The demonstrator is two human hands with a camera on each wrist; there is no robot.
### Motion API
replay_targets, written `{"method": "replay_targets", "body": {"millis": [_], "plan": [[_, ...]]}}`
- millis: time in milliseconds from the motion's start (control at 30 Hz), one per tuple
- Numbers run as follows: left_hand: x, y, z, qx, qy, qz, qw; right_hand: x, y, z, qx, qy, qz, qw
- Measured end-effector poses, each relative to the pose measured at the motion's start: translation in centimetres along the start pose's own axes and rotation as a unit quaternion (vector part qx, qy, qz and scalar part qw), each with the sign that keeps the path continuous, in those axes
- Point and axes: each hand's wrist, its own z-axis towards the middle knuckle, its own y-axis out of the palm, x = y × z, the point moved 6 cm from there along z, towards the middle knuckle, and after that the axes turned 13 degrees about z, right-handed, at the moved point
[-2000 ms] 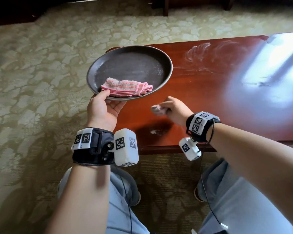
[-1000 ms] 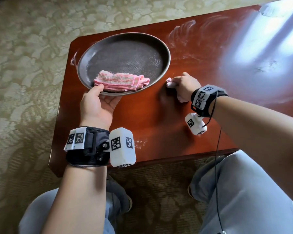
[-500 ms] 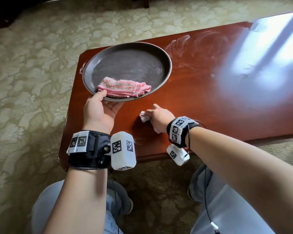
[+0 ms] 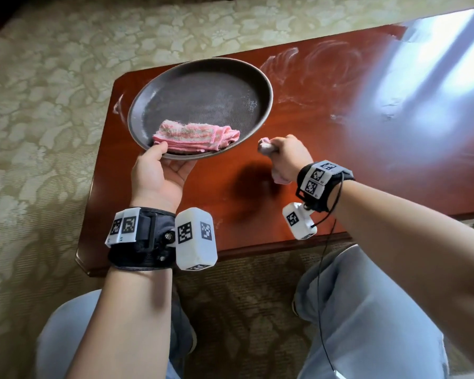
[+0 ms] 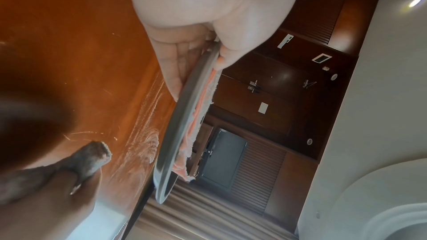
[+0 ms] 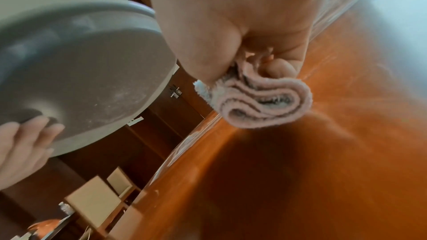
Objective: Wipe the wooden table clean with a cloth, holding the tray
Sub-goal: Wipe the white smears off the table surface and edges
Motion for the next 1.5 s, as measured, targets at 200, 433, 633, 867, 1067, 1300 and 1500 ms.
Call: {"method": "replay_targets", "body": {"millis": [200,433,633,867,1067,1300,1500], "plan": [[-1.1,-0.1,1.5,0.036,-0.026,0.01,0.999,1.4,-0.1,2.4,-0.014,0.039,-0.034,0.999],[-0.1,-2.5,-0.6,0.09,-0.025,0.0,0.996,-1.6,2.1,0.1,-0.085,0.031,-0.08,0.993],[-0.2,-7.1,-5.4,0.105,0.017,-0.038,0.994,-4.4,6.9,-3.1,-0.152,-0.033,-0.146,0.977],[-0.1,-13.3,-11.3,0.124,0.026,-0.069,0.99,-7.6,12.2,-7.1,-0.186,-0.101,-0.18,0.961],[1.1,-17.6,-14.4,0.138,0.029,-0.086,0.986,-10.3,14.7,-9.9,-0.209,-0.146,-0.165,0.953],[1.5,-20.7,-19.1,0.158,0.035,-0.106,0.981,-11.2,9.3,-10.5,-0.111,-0.11,0.044,0.987],[-1.6,-20.8,-23.6,0.17,-0.014,-0.067,0.983,-10.3,4.7,-14.1,-0.083,-0.081,0.1,0.988]]}}
